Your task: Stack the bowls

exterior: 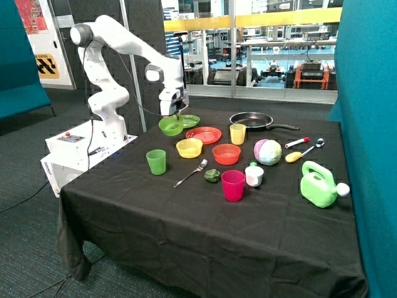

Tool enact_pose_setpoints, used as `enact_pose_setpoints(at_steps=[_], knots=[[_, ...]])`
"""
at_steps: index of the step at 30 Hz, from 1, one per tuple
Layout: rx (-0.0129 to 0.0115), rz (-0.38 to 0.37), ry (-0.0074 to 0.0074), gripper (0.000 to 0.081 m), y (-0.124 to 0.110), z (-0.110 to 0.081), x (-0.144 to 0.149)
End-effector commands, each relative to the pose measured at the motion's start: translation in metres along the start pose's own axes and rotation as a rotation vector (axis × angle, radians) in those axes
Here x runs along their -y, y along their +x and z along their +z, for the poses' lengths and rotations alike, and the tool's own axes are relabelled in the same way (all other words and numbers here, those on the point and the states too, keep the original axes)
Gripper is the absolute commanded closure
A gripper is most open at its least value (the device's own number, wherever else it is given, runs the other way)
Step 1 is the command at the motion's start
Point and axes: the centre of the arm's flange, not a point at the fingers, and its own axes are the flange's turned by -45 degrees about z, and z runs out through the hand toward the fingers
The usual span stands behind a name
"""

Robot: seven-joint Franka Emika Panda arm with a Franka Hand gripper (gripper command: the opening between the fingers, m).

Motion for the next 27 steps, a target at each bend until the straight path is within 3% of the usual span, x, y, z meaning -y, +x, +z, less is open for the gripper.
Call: enact_pose_setpoints(at_steps=[1, 20, 27], knots=[[0.0027, -0.015, -0.0024, 0.0808, 0.035, -0.015, 0.001], [0.0026, 0.039, -0.0025, 0.0808, 0.094, -0.001, -0.027], [0.0026, 0.029, -0.0025, 0.0808, 0.111, 0.016, -0.031]])
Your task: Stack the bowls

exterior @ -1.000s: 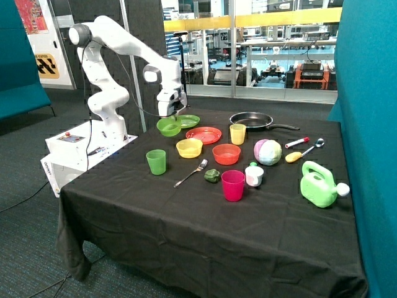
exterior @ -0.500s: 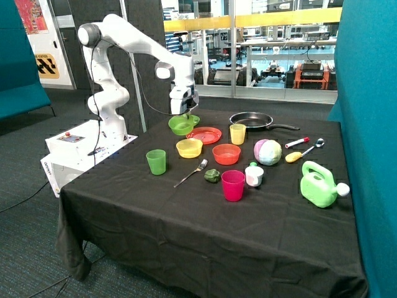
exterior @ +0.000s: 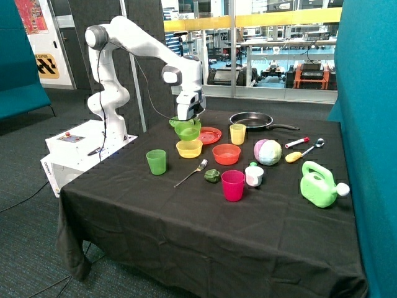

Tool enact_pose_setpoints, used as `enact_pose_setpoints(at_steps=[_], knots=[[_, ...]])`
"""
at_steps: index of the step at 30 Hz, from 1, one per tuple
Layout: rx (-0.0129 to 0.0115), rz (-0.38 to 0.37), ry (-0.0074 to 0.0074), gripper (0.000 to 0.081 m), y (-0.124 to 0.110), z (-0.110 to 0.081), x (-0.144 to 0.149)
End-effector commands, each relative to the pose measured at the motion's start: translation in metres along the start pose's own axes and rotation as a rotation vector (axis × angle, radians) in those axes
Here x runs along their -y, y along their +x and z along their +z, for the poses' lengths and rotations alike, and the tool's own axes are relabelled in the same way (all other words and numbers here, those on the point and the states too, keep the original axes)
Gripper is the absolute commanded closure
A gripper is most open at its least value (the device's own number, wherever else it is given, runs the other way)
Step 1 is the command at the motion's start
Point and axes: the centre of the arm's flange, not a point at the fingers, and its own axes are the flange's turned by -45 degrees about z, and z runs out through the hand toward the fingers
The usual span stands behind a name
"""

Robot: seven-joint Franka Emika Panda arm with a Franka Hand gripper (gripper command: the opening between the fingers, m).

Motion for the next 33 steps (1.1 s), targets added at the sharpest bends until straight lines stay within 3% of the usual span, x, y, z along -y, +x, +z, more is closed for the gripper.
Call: enact_pose_setpoints(at_steps=[1, 14, 33], knots=[[-0.0080, -0.005, -0.0002, 0.0808, 0.015, 0.015, -0.004], [-0.0080, -0.009, -0.0002, 0.0808, 0.018, 0.040, -0.001], [-0.0080, -0.011, -0.0002, 0.0808, 0.015, 0.055, -0.016]])
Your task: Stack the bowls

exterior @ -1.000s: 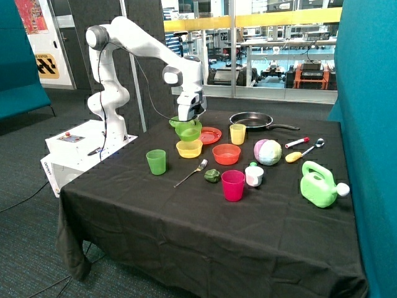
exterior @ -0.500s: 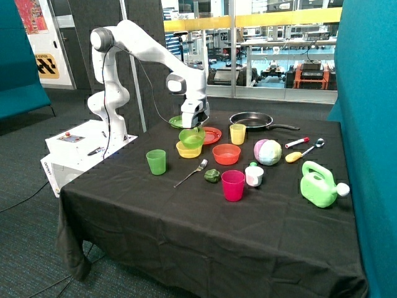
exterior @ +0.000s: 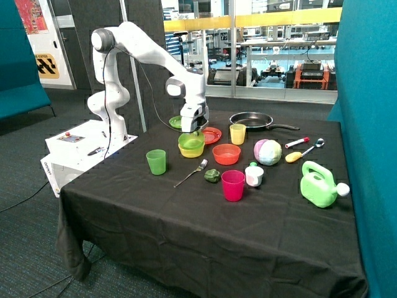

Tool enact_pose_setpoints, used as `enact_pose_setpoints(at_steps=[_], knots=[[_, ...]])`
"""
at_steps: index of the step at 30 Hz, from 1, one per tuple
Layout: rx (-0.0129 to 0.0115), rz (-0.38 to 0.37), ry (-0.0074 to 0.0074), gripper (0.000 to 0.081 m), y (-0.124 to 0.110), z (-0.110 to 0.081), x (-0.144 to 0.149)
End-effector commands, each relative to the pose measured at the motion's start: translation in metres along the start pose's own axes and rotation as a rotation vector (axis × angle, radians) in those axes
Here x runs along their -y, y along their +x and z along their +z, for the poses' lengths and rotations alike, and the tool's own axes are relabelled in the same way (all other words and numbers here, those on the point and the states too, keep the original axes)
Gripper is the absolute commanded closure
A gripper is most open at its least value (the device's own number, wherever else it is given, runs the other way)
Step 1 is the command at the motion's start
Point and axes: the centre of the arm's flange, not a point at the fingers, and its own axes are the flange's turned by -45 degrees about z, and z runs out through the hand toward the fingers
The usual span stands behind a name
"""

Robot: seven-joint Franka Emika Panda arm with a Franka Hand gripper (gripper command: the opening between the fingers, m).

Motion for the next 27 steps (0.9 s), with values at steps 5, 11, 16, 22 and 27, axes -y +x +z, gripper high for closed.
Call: enact_pose_setpoints(at_steps=[5, 11, 16, 22, 27], knots=[[-0.0038, -0.011, 0.0001, 0.0808, -0.006, 0.008, -0.002], [-0.0038, -0.022, 0.0001, 0.0808, -0.012, 0.012, 0.006], [-0.0038, -0.031, 0.0001, 0.0808, -0.015, 0.014, 0.013], [-0.0038, -0.029, 0.0001, 0.0808, -0.020, 0.012, 0.014], [-0.0038, -0.023, 0.0001, 0.0662, -0.026, 0.010, 0.006]])
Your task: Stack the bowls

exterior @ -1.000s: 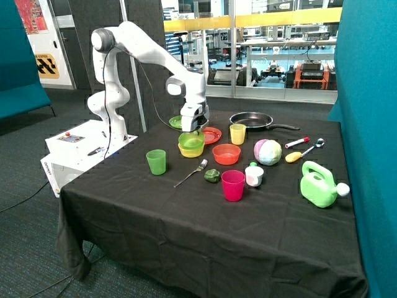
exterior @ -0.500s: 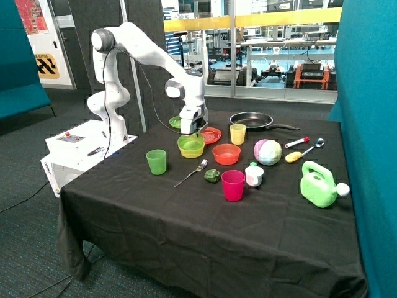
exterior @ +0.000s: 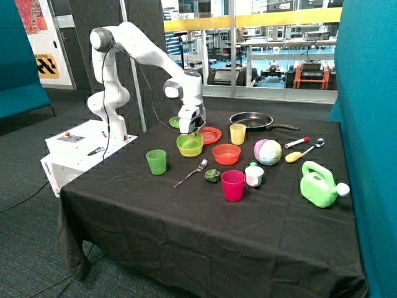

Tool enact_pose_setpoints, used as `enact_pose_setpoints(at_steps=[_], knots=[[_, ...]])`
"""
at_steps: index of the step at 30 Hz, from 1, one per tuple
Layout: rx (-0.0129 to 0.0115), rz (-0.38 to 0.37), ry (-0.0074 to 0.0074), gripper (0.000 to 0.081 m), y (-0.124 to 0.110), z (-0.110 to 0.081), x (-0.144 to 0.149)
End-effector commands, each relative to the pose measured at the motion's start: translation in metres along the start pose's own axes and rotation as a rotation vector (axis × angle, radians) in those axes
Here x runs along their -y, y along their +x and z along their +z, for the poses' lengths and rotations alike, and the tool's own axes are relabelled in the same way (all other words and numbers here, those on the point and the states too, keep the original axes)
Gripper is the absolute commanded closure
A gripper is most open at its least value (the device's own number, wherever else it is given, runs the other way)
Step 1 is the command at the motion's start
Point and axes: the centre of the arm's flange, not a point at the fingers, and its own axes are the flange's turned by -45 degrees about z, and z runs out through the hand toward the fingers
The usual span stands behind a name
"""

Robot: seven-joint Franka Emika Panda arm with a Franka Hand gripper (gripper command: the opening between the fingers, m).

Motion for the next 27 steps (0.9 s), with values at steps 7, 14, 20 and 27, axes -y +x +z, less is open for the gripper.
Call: enact_pose_setpoints(at_steps=[7, 14, 20, 27], knots=[[-0.0020, -0.003, -0.0026, 0.0373, -0.0109, -0.0006, -0.0064], [-0.0020, -0.013, -0.0026, 0.0297, -0.0088, 0.0001, -0.0029], [-0.0020, -0.029, -0.0026, 0.0234, -0.0064, 0.0005, 0.0005], [-0.0020, -0.024, -0.0026, 0.0191, -0.0052, 0.0007, 0.0024]])
